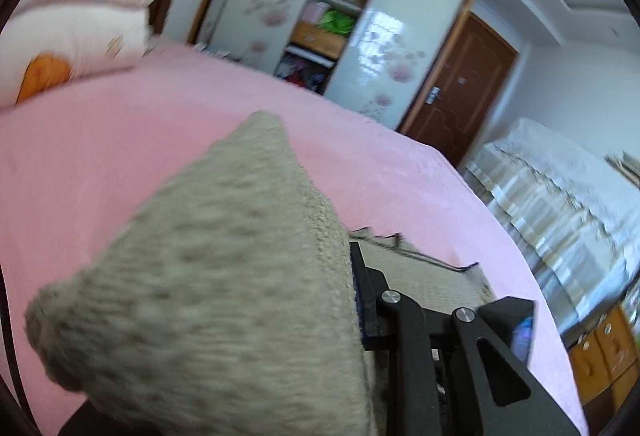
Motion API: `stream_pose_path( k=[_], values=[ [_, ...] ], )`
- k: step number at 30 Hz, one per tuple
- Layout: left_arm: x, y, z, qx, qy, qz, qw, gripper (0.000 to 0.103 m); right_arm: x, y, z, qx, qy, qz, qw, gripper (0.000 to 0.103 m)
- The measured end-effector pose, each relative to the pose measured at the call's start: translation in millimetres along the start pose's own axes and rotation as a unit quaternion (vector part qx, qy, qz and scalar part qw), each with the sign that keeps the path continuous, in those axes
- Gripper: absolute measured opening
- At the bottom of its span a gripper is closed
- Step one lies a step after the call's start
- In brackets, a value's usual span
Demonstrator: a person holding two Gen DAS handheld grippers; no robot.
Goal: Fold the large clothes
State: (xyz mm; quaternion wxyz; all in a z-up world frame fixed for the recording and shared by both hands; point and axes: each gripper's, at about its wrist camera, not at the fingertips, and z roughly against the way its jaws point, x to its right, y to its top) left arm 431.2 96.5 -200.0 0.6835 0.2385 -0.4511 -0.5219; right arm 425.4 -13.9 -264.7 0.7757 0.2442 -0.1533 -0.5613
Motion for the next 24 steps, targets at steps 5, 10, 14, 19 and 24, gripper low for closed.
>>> stream_pose_path(
  k=[5,10,14,19,24],
  values=[
    [73.1,11.0,6.6,0.008,-0.007,-0.088,0.996,0.02,32.4,2.4,4.1,-0.008,0.088,-0.048,0.995,0.009],
    [158.6,2.1,4.5,0.002,-0.024,-0.175,0.9842,0.02,90.9,-7.4,47.6,0.019,0.13,-0.12,0.984,0.008],
    [223.6,-26.8,-17.2,-0.034,-0.057,-0.214,0.9745,0.02,154.9,-38.4,97.6,0.06,0.08,-0.169,0.981,0.009],
    [276.9,-103.4,-61.1,-0.134,-0.067,-0.296,0.9433,0.021,221.2,-95.5,129.0,0.049,0.011,-0.205,0.978,0.009],
    [286.2,-158.3,-60.9,-0.117,-0.031,-0.386,0.9144,0.054,246.3,-137.2,132.4,0.02,-0.018,-0.219,0.975,0.009]
  ],
)
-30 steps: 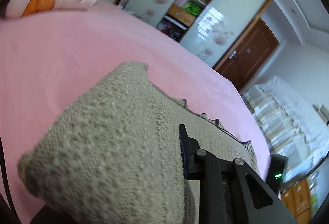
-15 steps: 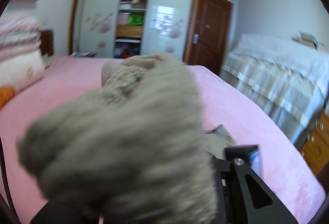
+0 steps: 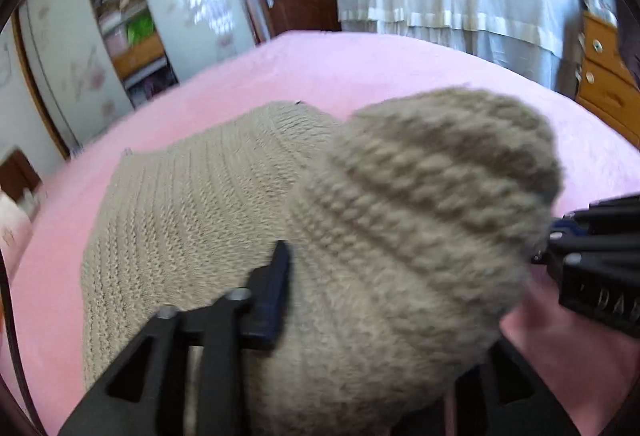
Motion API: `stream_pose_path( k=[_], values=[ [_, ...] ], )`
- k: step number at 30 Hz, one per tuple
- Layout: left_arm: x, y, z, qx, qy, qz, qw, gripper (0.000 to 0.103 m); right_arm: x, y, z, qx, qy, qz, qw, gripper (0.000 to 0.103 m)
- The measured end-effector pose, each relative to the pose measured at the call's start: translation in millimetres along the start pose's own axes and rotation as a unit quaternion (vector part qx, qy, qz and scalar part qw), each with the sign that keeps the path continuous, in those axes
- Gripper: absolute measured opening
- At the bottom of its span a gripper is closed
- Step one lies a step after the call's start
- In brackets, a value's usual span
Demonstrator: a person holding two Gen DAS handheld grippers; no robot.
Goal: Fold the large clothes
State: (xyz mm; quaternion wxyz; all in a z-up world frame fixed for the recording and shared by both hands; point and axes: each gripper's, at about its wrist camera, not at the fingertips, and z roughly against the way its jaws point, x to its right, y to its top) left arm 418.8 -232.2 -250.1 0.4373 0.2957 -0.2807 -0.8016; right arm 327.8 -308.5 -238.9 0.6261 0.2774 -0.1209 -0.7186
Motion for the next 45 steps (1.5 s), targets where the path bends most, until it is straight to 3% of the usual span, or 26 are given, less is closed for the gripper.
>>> stream_pose_path(
  k=[2,3,7,10,11,14,15,17,19,21,24,26,27,29,33,39,45],
  values=[
    [-2.2,-0.4,8.2,0.0,-0.032,0.016,0.9994,0.072,5.5,-3.0,-1.5,-0.002,0.004,-0.007,1.0,0.009],
    [-5.4,0.3,14.4,0.001,-0.051,0.028,0.9983,0.075,7.3,-3.8,-0.6,0.0,0.007,-0.01,1.0,0.009],
    [-24.2,-2.9,55.3,0.012,-0.114,0.061,0.9916,0.075,25.8,4.7,1.9,0.009,0.035,-0.031,0.999,0.009],
    [-50.5,-7.6,98.5,0.049,-0.144,0.108,0.9824,0.075,26.5,4.3,17.9,0.022,0.076,-0.044,0.996,0.01],
    [-61.2,-10.1,108.2,0.061,-0.142,0.121,0.9805,0.076,25.4,7.6,24.8,0.029,0.09,-0.046,0.995,0.011],
    [-100.2,-15.6,137.1,0.09,-0.111,0.178,0.9736,0.081,16.5,15.8,43.0,0.049,0.114,-0.048,0.991,0.034],
    [-118.4,-21.8,142.4,0.092,-0.084,0.204,0.9709,0.081,12.0,19.1,48.9,0.054,0.127,-0.048,0.989,0.041],
    [-141.1,-30.3,140.6,0.088,-0.054,0.233,0.967,0.082,-0.6,25.5,55.8,0.051,0.148,-0.037,0.987,0.044],
    [-159.3,-37.7,122.2,0.038,0.008,0.255,0.9662,0.082,-18.3,30.9,55.4,0.047,0.146,-0.012,0.988,0.044],
    [-172.4,-46.3,103.0,-0.008,0.044,0.265,0.9633,0.082,-35.9,32.6,47.3,0.03,0.126,0.017,0.991,0.044],
    [-179.7,-53.2,85.3,-0.028,0.037,0.279,0.9592,0.082,-58.8,33.9,23.6,-0.012,0.096,0.056,0.994,0.043],
    [-178.3,-51.3,78.7,-0.035,0.035,0.272,0.9611,0.082,-67.9,29.7,15.4,-0.02,0.071,0.082,0.994,0.015],
    [-177.2,-47.5,74.4,-0.037,0.04,0.265,0.9626,0.082,-67.4,28.1,14.7,-0.019,0.061,0.083,0.994,0.012],
    [-173.7,-43.4,68.2,-0.037,0.047,0.251,0.966,0.082,-59.6,26.2,23.7,-0.007,0.063,0.068,0.996,0.012],
    [-156.6,-44.1,48.4,-0.076,0.046,0.236,0.9676,0.082,-36.0,9.2,42.2,0.007,0.065,0.026,0.998,0.011],
    [-148.7,-78.2,32.7,-0.087,0.024,0.253,0.9633,0.083,-12.2,-30.3,-17.2,-0.037,0.038,-0.003,0.999,0.01],
    [-158.2,-78.7,30.5,-0.091,0.003,0.259,0.9615,0.083,-18.0,-32.5,-12.3,-0.021,0.034,0.021,0.999,0.013]
  ],
)
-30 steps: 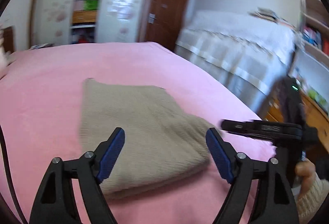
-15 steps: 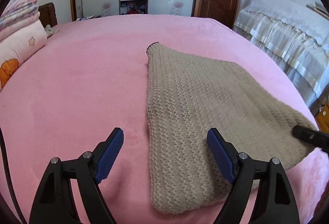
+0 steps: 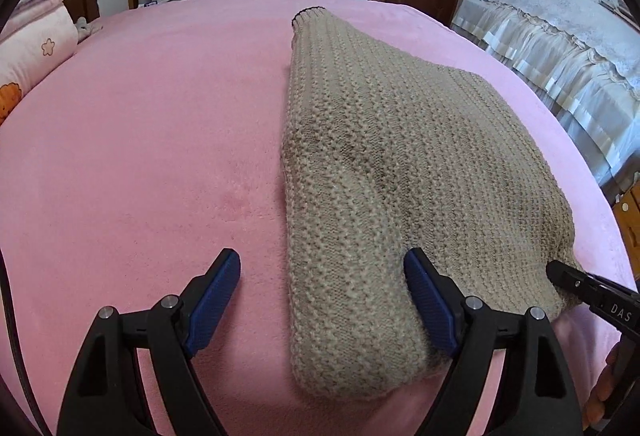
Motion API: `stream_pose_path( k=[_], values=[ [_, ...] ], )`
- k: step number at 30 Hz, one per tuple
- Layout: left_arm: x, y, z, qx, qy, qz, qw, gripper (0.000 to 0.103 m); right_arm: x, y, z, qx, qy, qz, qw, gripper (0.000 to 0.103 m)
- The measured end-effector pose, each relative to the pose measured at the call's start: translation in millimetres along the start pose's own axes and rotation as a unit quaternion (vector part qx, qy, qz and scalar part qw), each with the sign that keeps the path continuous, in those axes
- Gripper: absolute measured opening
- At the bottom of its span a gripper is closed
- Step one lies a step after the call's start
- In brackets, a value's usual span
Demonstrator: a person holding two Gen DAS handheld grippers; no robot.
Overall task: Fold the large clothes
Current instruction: 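Press the folded bundle flat with both grippers and release it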
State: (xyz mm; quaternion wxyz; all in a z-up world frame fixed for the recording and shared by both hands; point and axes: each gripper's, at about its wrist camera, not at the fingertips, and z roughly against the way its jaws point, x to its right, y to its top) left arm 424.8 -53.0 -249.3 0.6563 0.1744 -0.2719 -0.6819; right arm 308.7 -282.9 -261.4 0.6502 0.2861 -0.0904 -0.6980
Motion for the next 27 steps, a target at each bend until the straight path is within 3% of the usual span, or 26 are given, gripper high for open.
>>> stream_pose_path(
  k=[2,4,6,7,10,13,17,21,24,27],
  values=[
    [2.0,7.3,5.2,-0.014,-0.006,-0.009,0.9998,0.083,-5.8,5.2,13.3,-0.001,-0.001,0.014,1.0,0.016],
    [-0.9,21.5,16.0,-0.023,-0.02,-0.023,0.9993,0.083,-7.4,11.2,32.1,0.015,-0.017,0.032,0.999,0.028],
    [-2.8,38.9,29.2,-0.003,-0.024,-0.03,0.9993,0.084,-15.9,24.1,53.3,0.05,-0.035,0.055,0.997,0.041],
    [-3.2,52.0,33.7,0.01,-0.025,-0.034,0.9991,0.085,-21.6,35.0,62.4,0.069,-0.039,0.069,0.994,0.043],
    [0.5,89.8,28.0,0.015,-0.039,-0.044,0.9981,0.086,-36.0,74.0,63.8,0.087,-0.028,0.095,0.991,0.042],
    [7.5,127.3,-0.6,-0.005,-0.078,-0.043,0.996,0.086,-50.1,120.3,38.8,0.084,-0.018,0.111,0.99,0.042],
    [14.6,155.2,-46.0,-0.04,-0.097,-0.036,0.9938,0.085,-57.2,168.2,-17.1,0.044,0.004,0.112,0.993,0.037],
    [17.1,164.5,-83.6,-0.056,-0.075,-0.04,0.9948,0.085,-50.8,187.8,-68.1,-0.005,-0.018,0.104,0.994,0.032],
    [8.4,161.9,-103.9,-0.066,-0.05,-0.056,0.995,0.088,-36.8,188.8,-90.8,-0.017,-0.052,0.091,0.994,0.016],
    [-8.8,157.1,-118.1,-0.083,-0.089,-0.004,0.9925,0.091,-16.9,187.1,-92.7,-0.011,-0.045,0.073,0.996,0.014]
  ],
)
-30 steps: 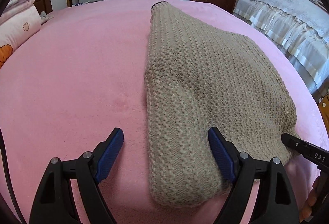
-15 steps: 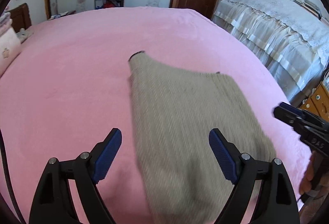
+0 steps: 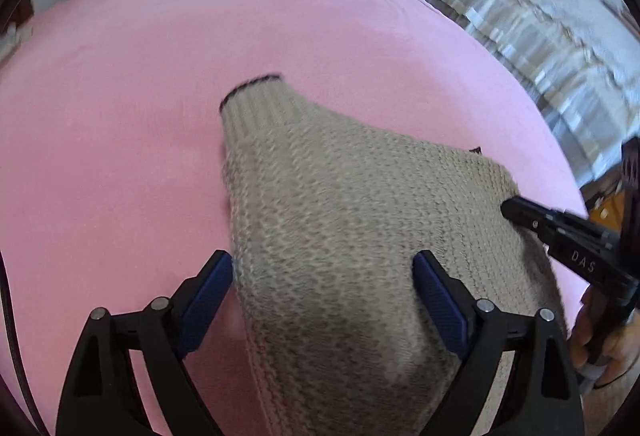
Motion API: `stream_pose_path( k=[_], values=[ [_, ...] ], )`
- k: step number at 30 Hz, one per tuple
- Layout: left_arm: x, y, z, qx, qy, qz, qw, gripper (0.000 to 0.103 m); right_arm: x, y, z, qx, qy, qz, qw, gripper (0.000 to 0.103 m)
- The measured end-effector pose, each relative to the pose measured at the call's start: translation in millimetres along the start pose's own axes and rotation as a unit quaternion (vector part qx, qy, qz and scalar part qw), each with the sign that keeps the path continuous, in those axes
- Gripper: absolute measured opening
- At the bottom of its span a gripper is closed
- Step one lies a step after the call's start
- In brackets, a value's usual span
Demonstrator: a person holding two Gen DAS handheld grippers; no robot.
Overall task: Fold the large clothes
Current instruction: 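Press the folded bundle flat with both grippers and release it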
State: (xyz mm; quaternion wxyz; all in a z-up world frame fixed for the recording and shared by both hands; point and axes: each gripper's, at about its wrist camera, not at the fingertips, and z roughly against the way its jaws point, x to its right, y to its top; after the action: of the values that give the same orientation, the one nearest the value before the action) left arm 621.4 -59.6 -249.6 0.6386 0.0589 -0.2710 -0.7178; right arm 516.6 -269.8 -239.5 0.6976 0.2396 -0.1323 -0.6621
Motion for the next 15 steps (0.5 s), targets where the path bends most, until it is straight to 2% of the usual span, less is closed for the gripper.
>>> stream_pose_path(
  k=[2,8,12,13,15],
  values=[
    [-1.6,-2.8,0.2,0.004,-0.006,0.007,0.9999,0.091,3.6,-1.5,1.6,0.002,0.007,-0.006,1.0,0.014],
    [10.3,-1.4,9.7,0.019,0.014,-0.008,0.9997,0.091,-6.5,-0.4,18.4,0.008,0.008,-0.002,1.0,0.019],
    [25.0,-1.2,34.0,0.041,0.025,-0.027,0.9985,0.091,-9.1,-8.6,48.2,0.039,0.016,-0.01,0.999,0.045],
    [27.8,-2.6,43.3,0.048,0.024,-0.032,0.9981,0.091,-10.5,-11.0,55.7,0.046,0.015,-0.009,0.999,0.049],
    [35.1,-6.9,62.6,0.06,0.026,-0.039,0.9971,0.091,-12.8,-19.3,77.5,0.062,0.018,-0.009,0.998,0.051]
  ],
)
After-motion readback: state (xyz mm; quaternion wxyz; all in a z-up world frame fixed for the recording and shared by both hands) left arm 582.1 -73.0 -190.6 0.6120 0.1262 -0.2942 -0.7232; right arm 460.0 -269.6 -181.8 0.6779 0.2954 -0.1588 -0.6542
